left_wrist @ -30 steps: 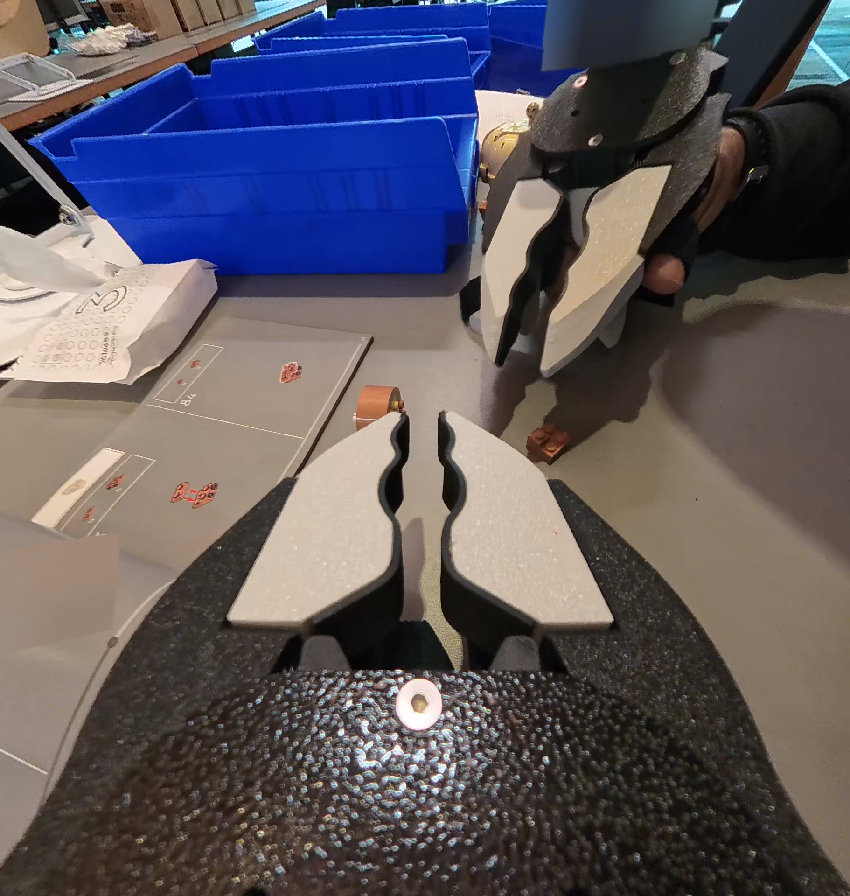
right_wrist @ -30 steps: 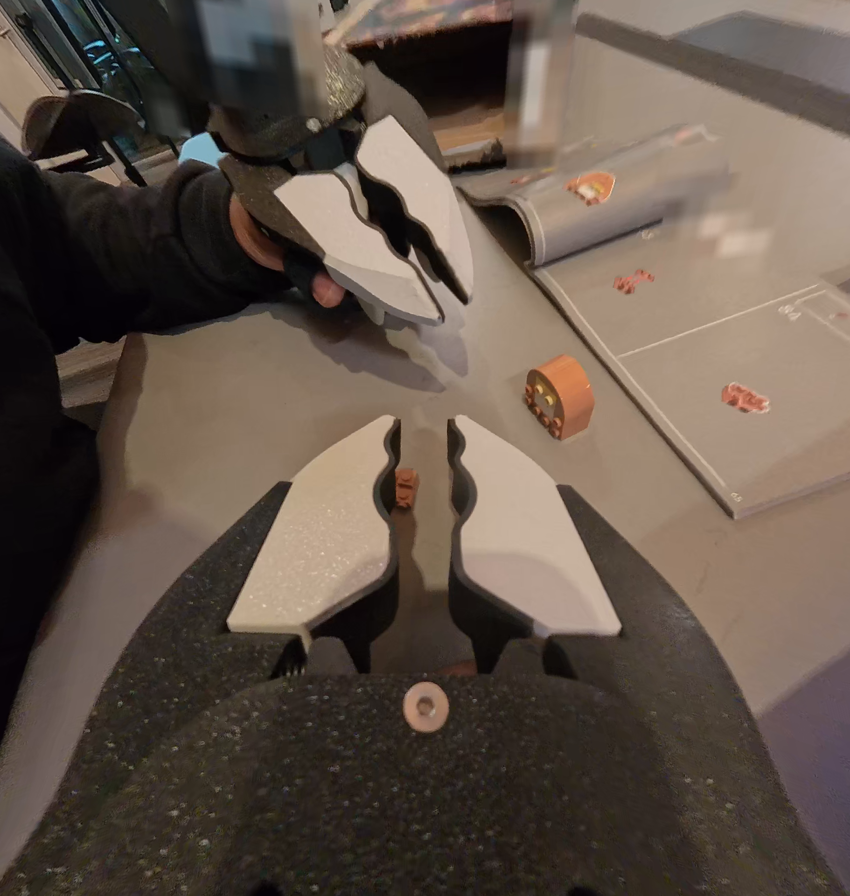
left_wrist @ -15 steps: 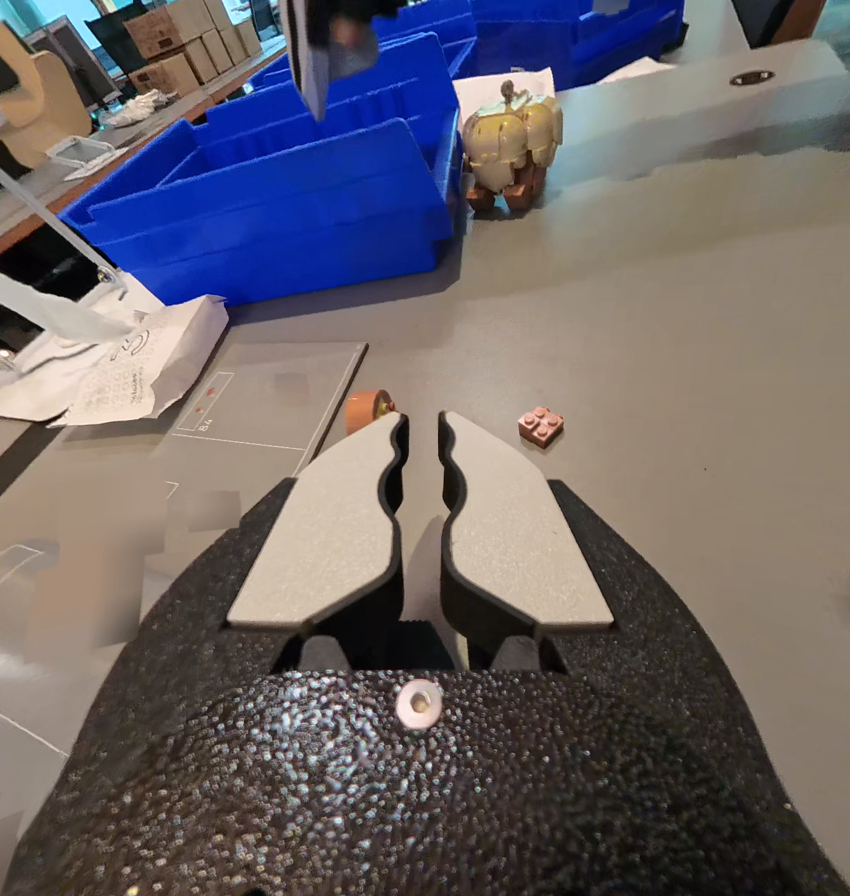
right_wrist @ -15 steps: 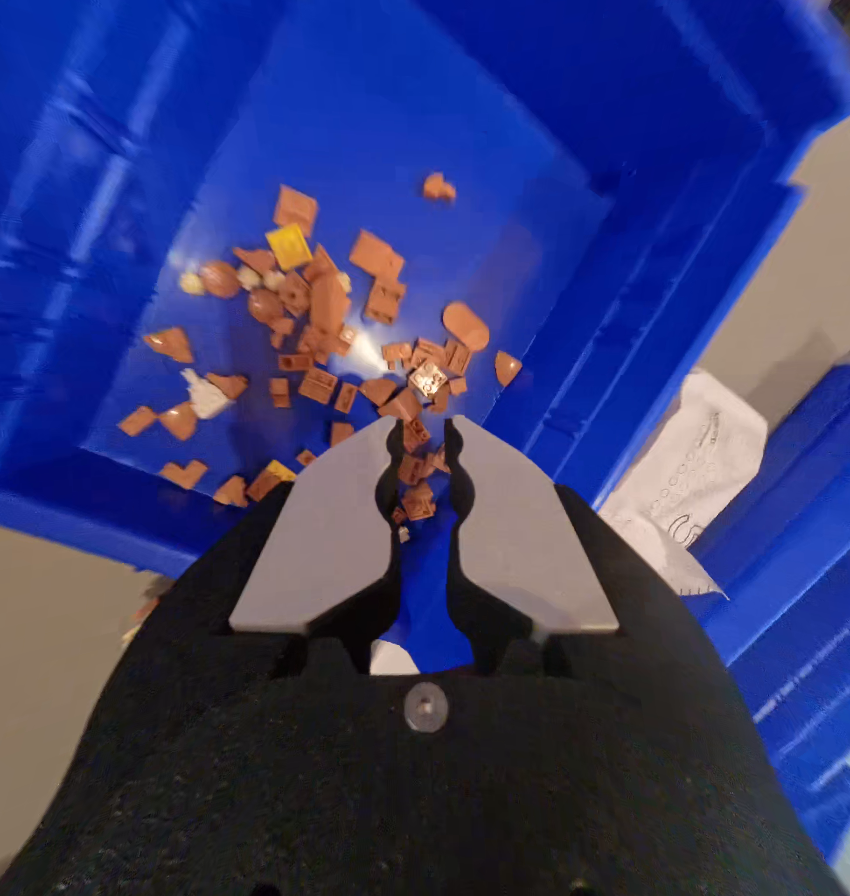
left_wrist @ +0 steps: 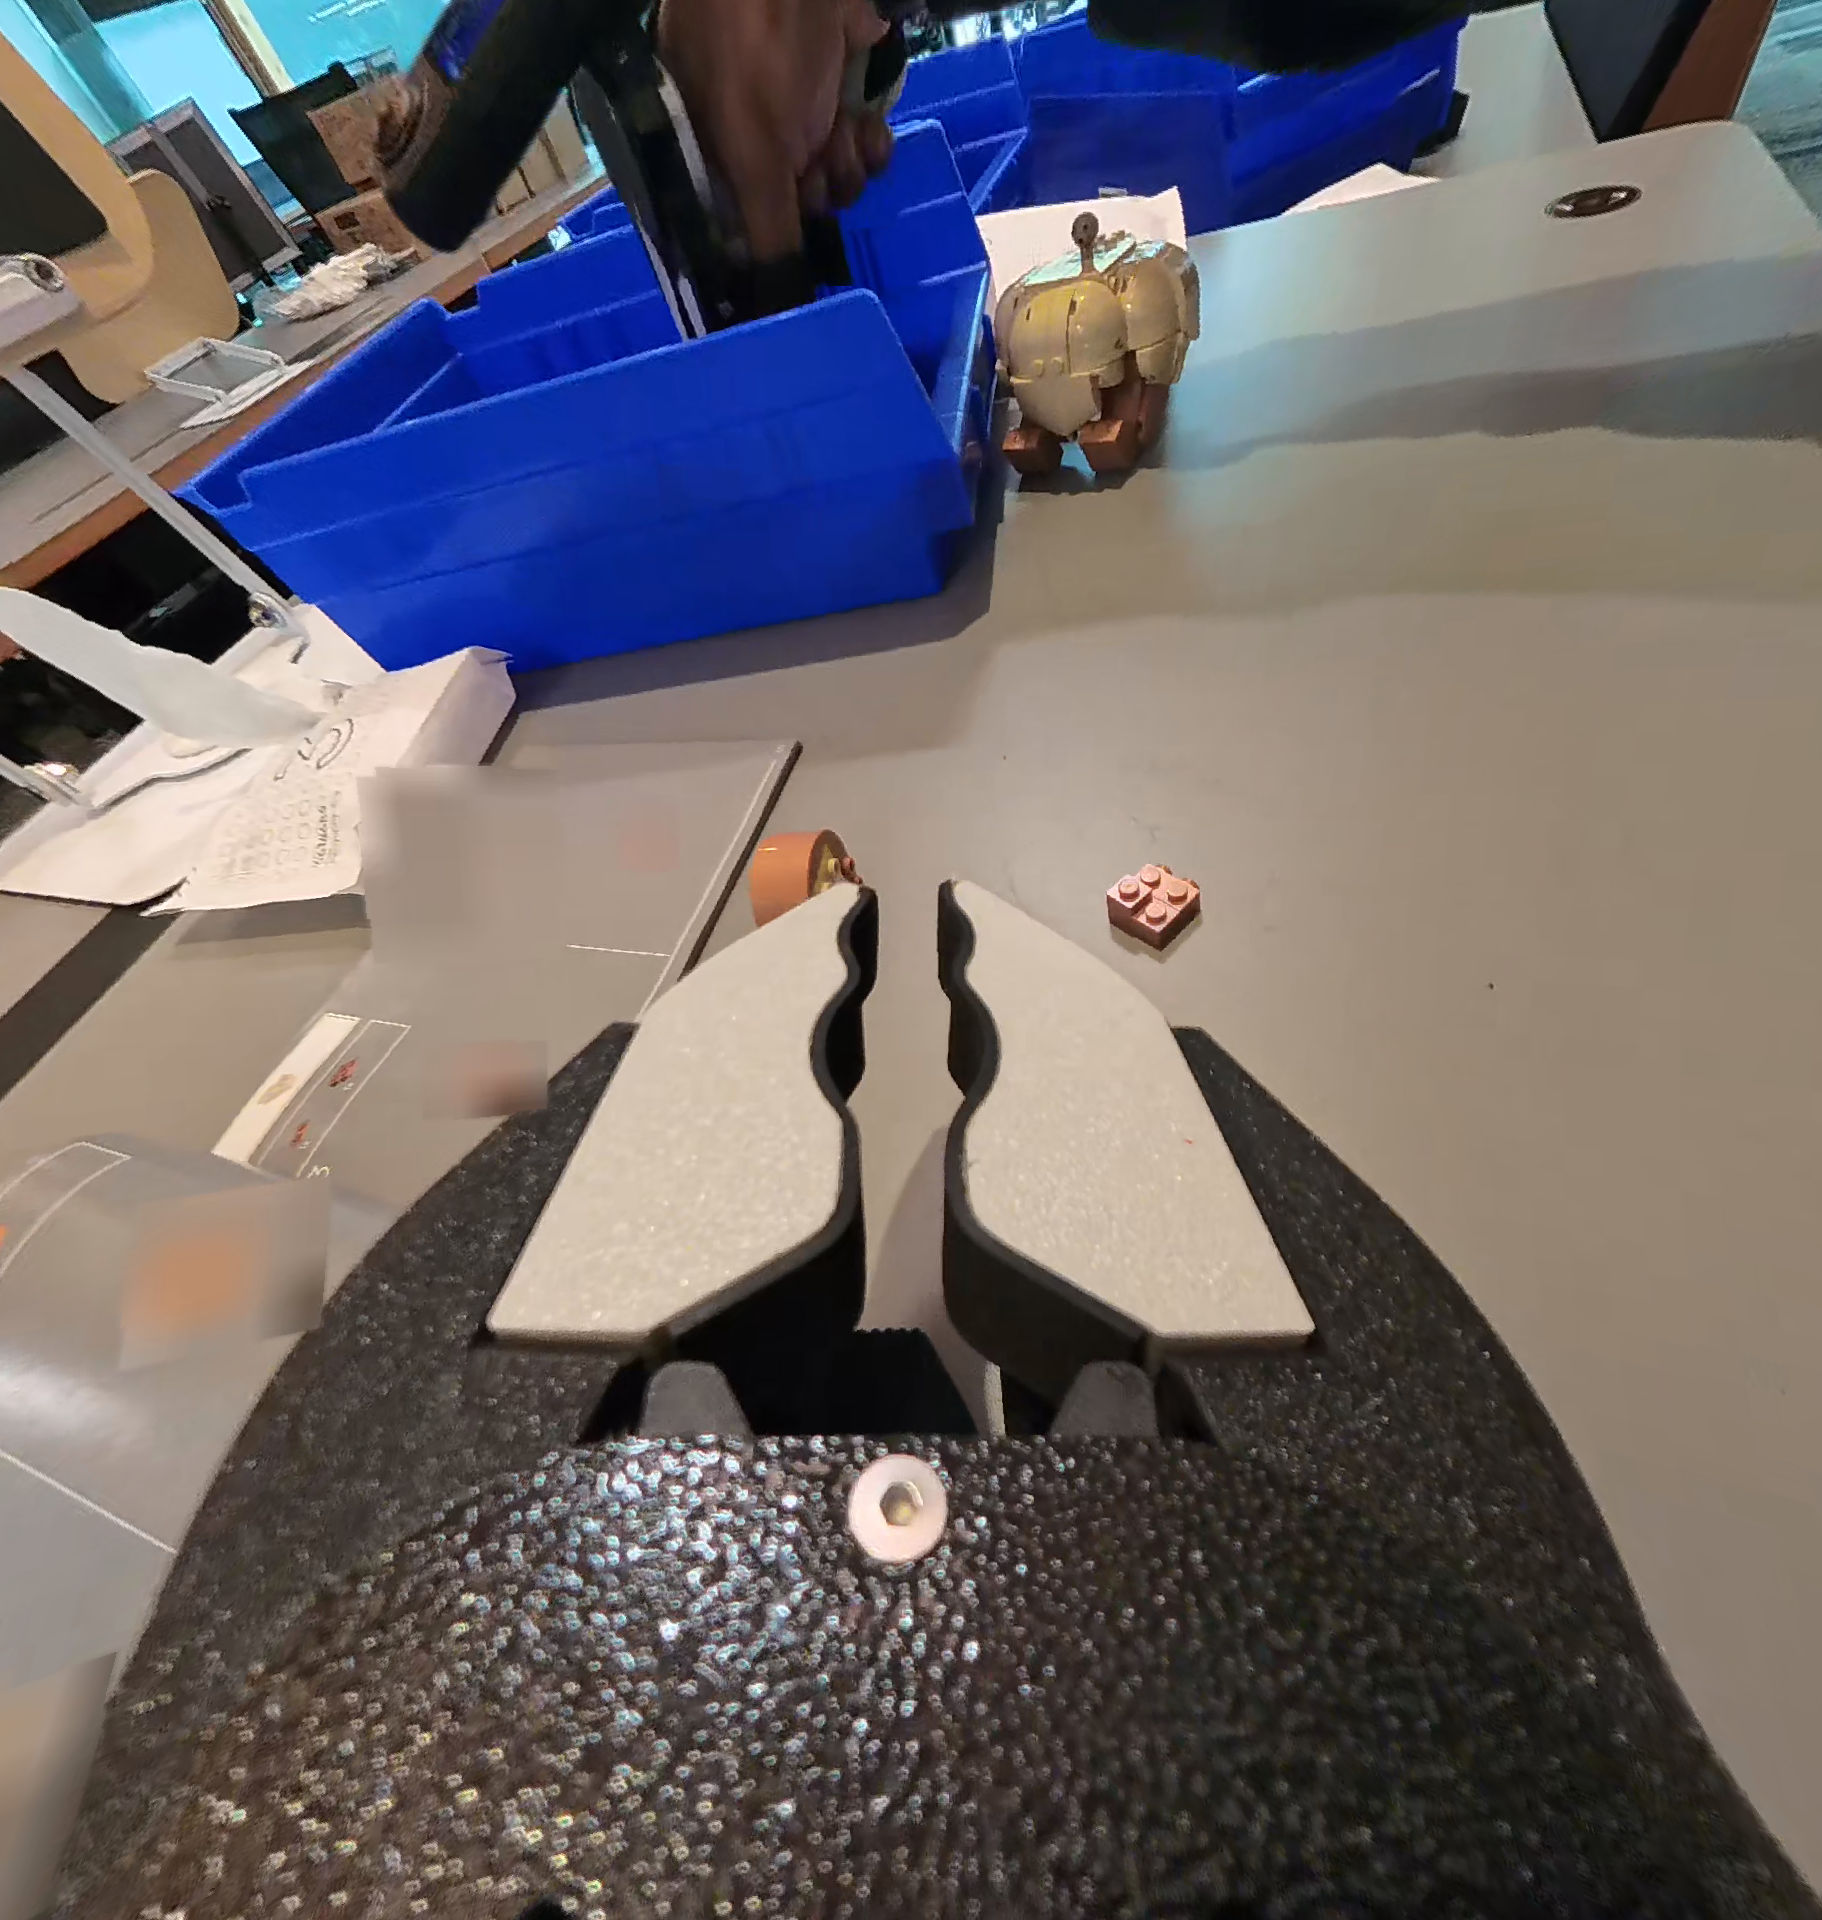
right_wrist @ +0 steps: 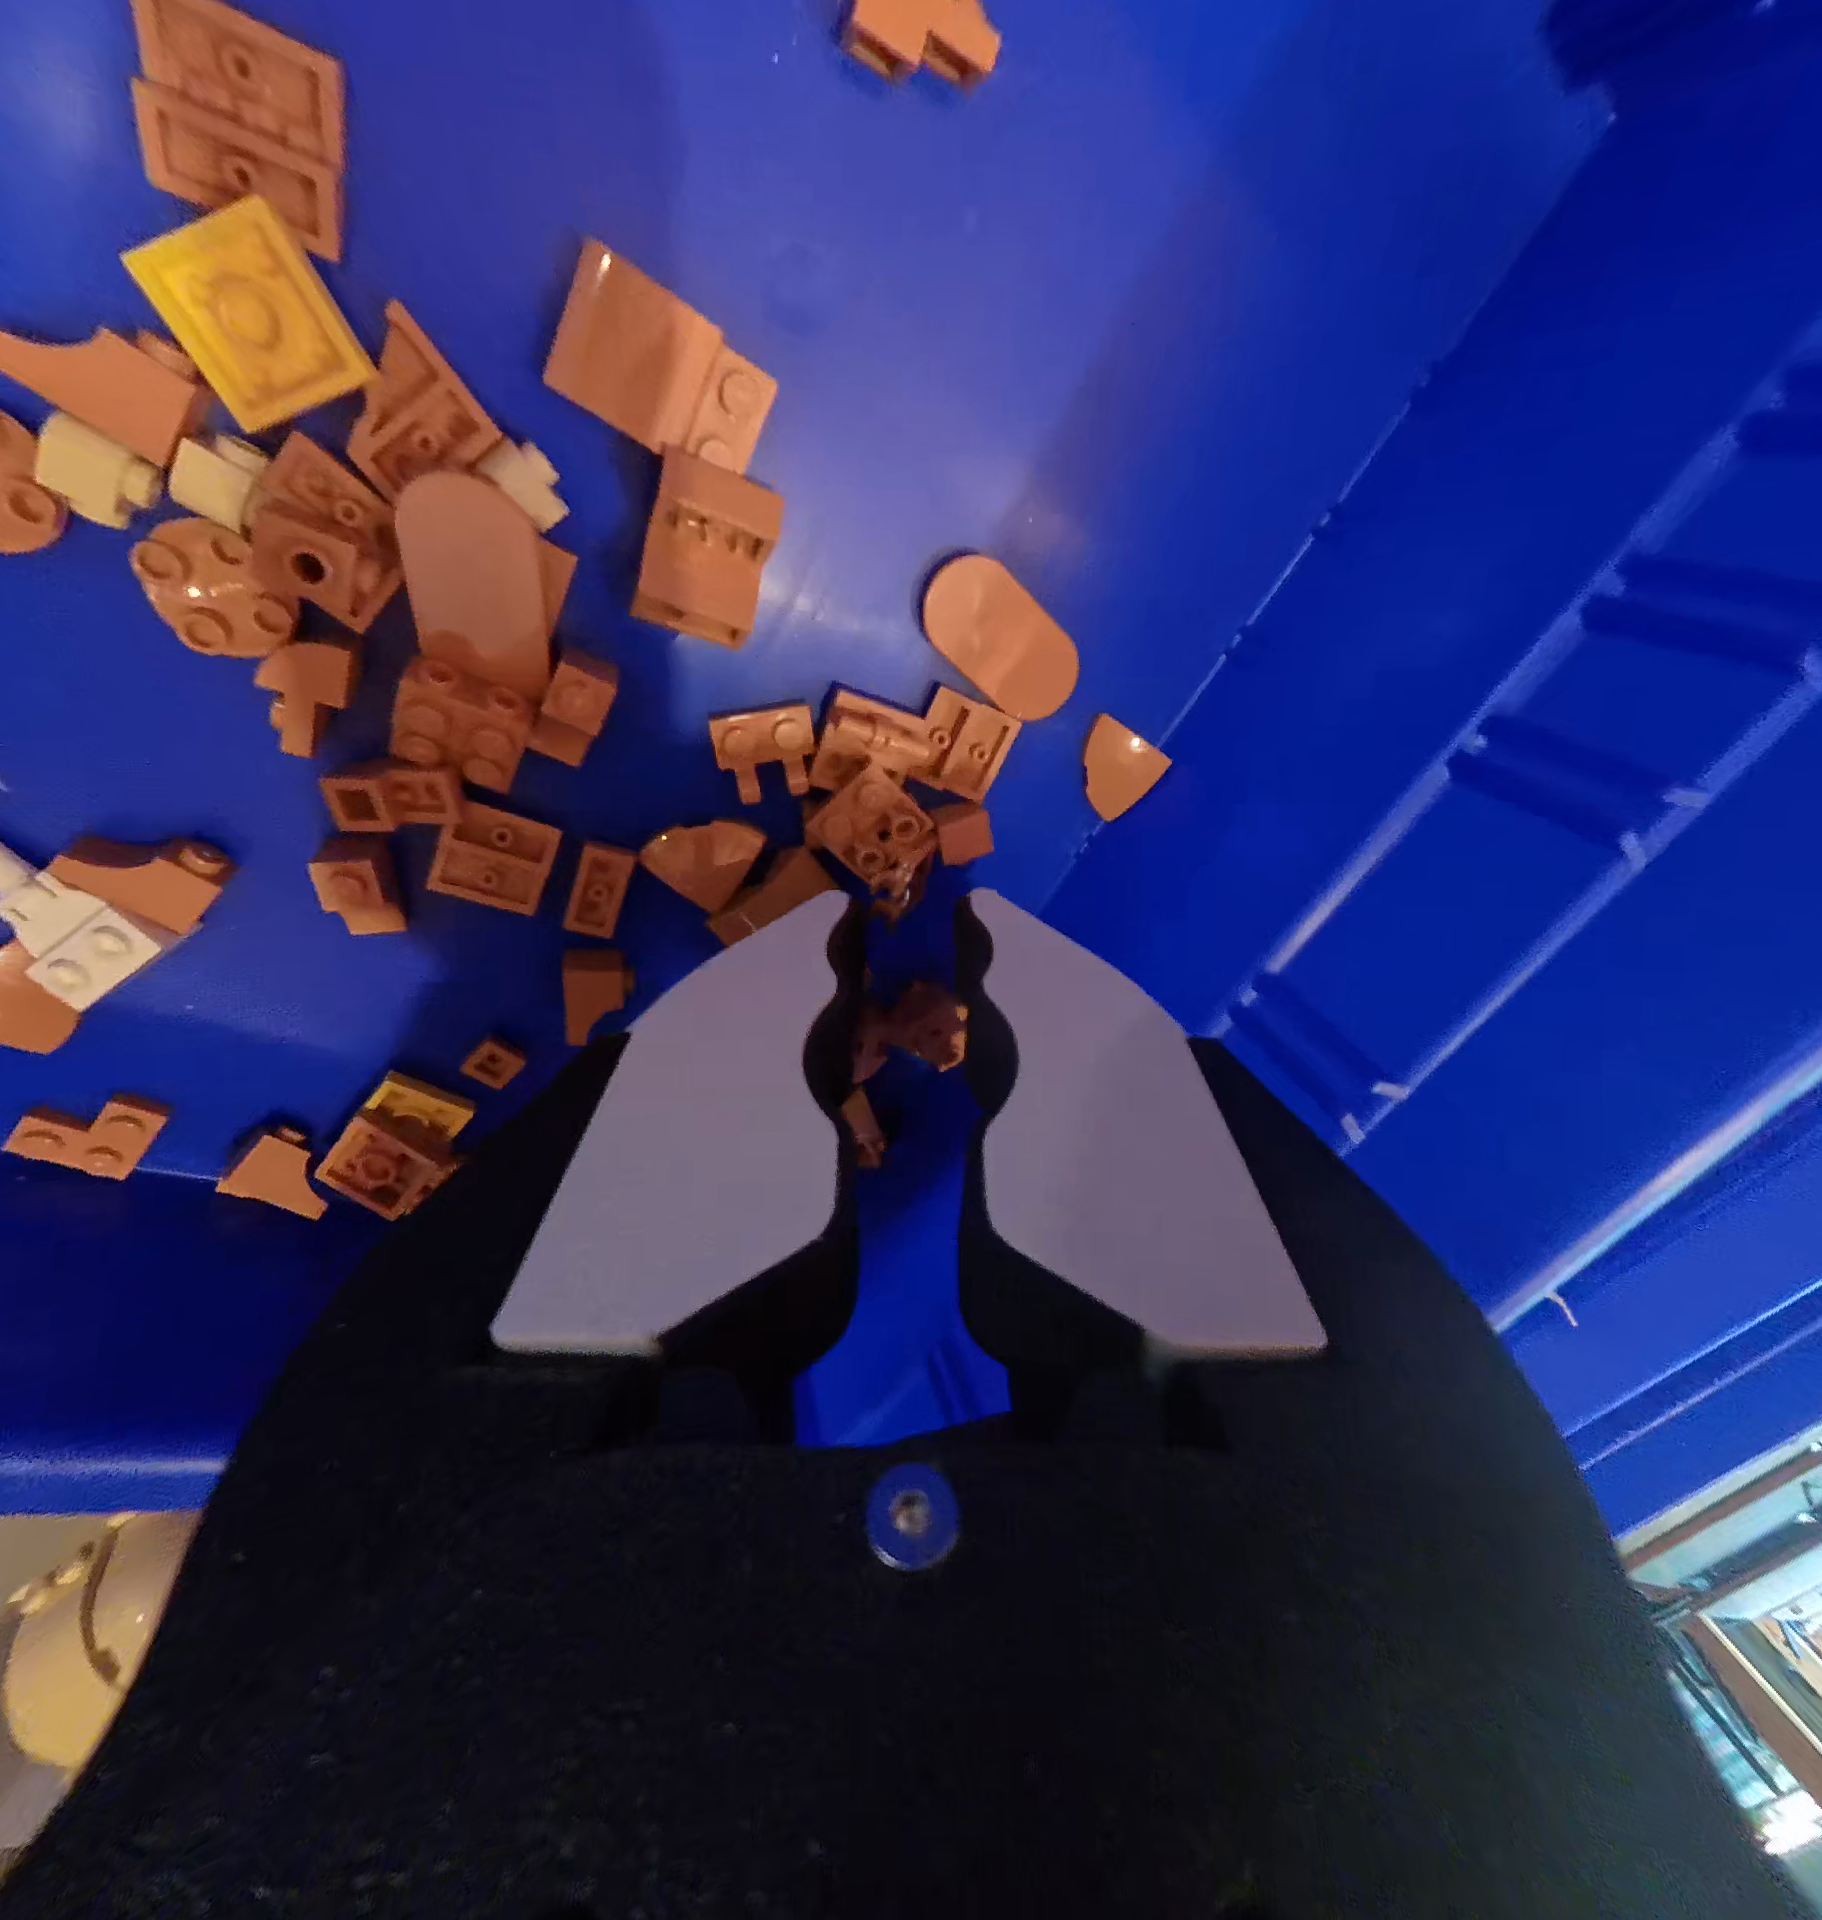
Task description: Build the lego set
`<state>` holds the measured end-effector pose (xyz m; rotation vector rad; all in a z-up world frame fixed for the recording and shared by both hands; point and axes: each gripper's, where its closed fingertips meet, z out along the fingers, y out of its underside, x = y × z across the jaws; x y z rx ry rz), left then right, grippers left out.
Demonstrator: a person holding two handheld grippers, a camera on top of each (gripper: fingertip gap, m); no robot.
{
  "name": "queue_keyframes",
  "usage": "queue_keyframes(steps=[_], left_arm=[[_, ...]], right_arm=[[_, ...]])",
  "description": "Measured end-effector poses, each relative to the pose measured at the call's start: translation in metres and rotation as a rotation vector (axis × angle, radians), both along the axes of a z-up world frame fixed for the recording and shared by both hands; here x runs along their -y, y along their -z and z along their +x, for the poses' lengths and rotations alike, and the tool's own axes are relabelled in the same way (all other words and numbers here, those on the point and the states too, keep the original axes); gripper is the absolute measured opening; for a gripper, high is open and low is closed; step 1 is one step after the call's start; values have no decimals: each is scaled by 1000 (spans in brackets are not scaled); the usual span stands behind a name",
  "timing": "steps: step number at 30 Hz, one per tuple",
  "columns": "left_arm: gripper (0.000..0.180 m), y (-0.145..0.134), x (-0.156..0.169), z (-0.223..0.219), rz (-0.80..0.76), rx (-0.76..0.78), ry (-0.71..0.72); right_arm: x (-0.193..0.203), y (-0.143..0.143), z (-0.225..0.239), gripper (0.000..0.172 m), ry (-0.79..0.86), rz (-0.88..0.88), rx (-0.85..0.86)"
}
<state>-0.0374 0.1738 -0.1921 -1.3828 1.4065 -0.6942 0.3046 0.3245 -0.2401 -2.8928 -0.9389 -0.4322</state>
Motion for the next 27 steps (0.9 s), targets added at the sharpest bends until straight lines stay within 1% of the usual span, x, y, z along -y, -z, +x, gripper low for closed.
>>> queue_keyframes(steps=[3, 4, 8, 10, 12, 13, 14, 16, 18, 19, 21, 23, 24, 27], left_arm=[[10, 2, 0, 1, 7, -17, 0], [10, 3, 0, 1, 8, -21, -1], [10, 4, -1, 2, 4, -26, -6], [10, 3, -1, 1, 1, -22, -6], [10, 2, -1, 1, -2, -16, -6], [10, 2, -1, 1, -3, -11, -7], [10, 1, -1, 0, -4, -6, -8], [10, 0, -2, 0, -9, -1, -11], [10, 0, -3, 0, -11, 3, -13], [10, -1, -3, 0, -8, 9, -13], [10, -6, -2, 1, 13, 41, -9], [10, -13, 0, 2, 44, 86, 2], [11, -17, 2, 3, 62, 114, 10], [15, -31, 11, 7, 117, 212, 46]], right_arm=[[-2, 8, 1, 15, -9, -11, 25], [-3, 10, 2, 7, -13, -6, 34], [-3, 9, 5, 6, -21, -4, 47], [-1, 3, 5, 6, -21, 18, 42], [3, -10, -5, 6, -22, 76, -41], [6, -20, -15, 6, -28, 119, -121], [10, -32, -30, 6, -41, 162, -242], [25, -65, -74, 6, -113, 265, -573], [48, -108, -116, 5, -176, 355, -935], [62, -127, -133, 6, -211, 390, -1090], [90, -155, -161, 6, -283, 436, -1329], [115, -168, -188, 6, -322, 430, -1511], [125, -170, -201, 6, -332, 412, -1577], [147, -165, -239, 5, -334, 332, -1705]])
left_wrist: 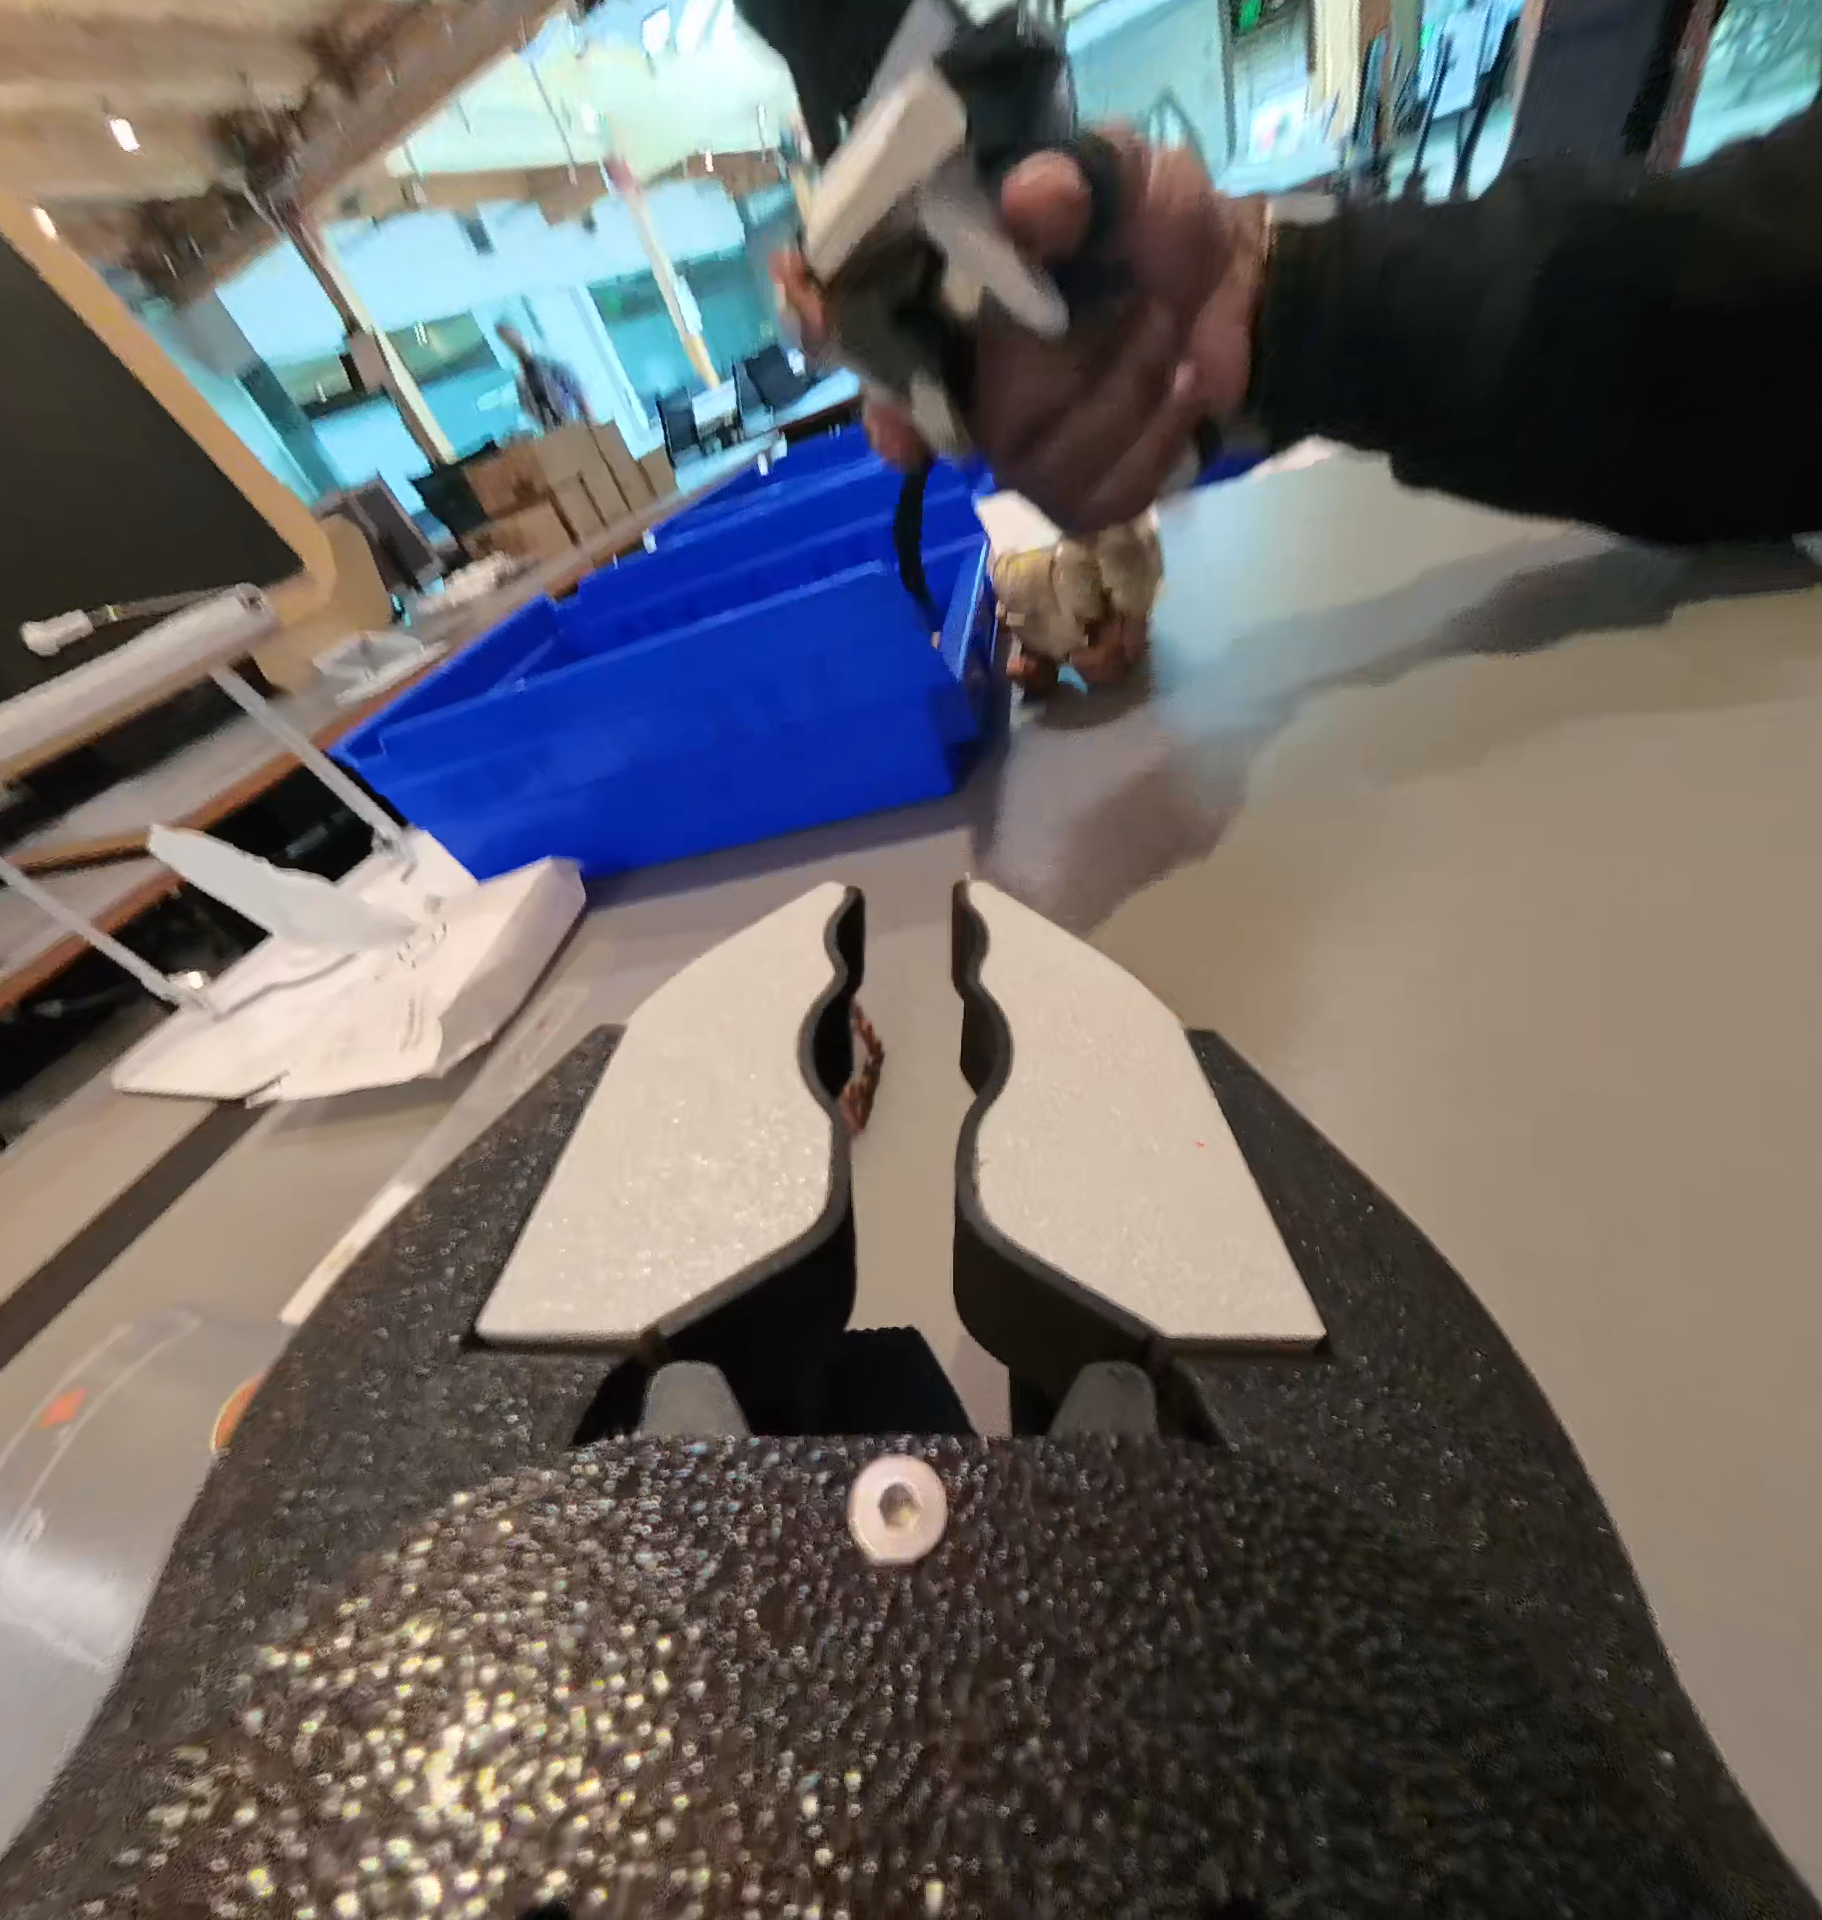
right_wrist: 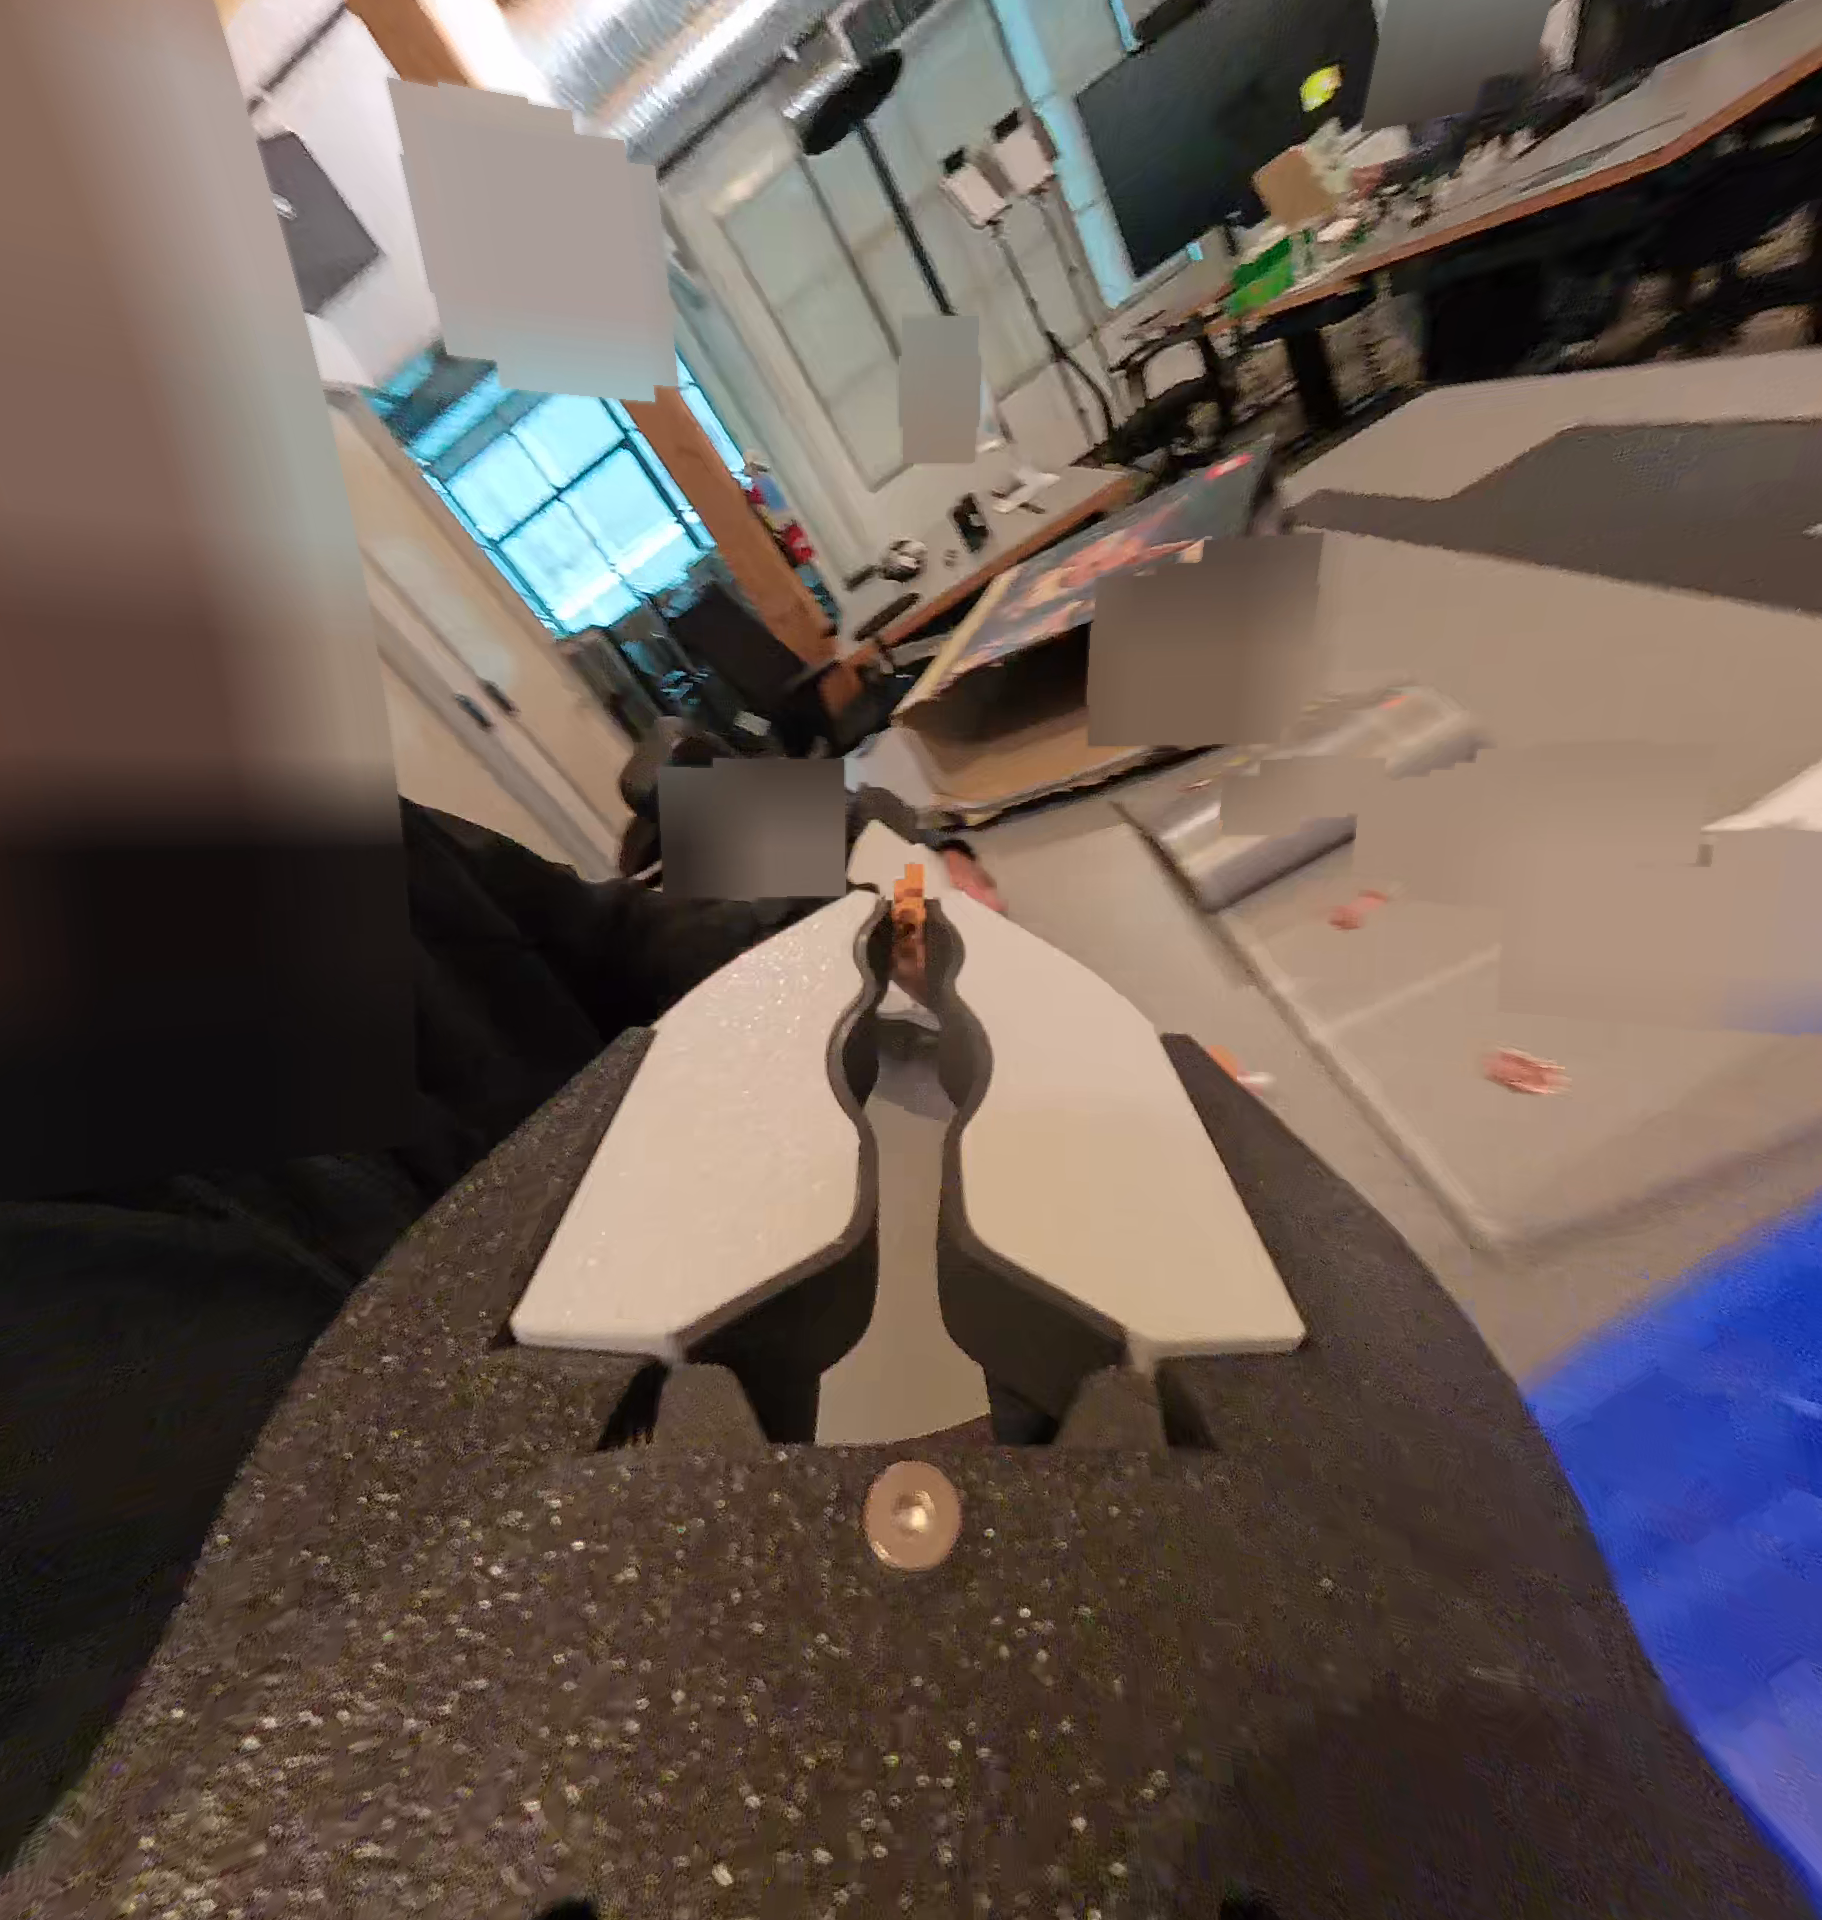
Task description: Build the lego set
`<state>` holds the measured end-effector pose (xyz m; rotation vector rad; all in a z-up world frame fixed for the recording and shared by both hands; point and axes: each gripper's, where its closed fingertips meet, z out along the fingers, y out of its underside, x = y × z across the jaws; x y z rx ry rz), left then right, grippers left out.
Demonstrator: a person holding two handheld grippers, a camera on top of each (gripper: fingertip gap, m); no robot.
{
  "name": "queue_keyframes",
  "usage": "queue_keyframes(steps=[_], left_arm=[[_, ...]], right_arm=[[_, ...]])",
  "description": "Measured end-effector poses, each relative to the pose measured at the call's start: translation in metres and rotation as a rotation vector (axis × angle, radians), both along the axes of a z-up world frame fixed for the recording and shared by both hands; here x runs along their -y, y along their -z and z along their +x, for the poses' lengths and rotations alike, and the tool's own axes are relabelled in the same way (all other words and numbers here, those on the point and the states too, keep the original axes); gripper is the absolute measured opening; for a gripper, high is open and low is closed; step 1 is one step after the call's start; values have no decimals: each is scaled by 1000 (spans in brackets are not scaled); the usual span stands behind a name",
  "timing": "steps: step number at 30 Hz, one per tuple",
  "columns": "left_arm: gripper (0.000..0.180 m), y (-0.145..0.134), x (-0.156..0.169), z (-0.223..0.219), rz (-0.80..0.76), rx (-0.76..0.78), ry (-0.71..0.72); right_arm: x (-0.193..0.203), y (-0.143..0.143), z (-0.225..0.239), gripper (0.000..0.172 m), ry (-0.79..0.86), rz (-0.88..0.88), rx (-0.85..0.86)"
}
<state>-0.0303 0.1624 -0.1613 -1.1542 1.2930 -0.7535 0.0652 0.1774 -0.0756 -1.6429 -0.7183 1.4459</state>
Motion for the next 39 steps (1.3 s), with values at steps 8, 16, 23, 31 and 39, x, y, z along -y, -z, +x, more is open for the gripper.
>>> queue_keyframes(steps=[8, 16, 23, 31, 39], left_arm=[[32, -35, 34, 6, 217, 177, 81], [29, -26, 40, 5, 360, 112, 90], [15, -16, 40, 8, 390, 55, 96], [27, -15, 38, 8, 351, 58, 90], [16, -2, 37, 9, 312, -21, 111]], right_arm=[[42, 41, -90, 5, -212, -189, -8], [53, 63, -107, 6, -289, -294, -9], [54, 70, -107, 5, -306, -332, -19], [53, 73, -104, 6, -301, -347, -31], [56, 80, -104, 6, -315, -320, 2]])
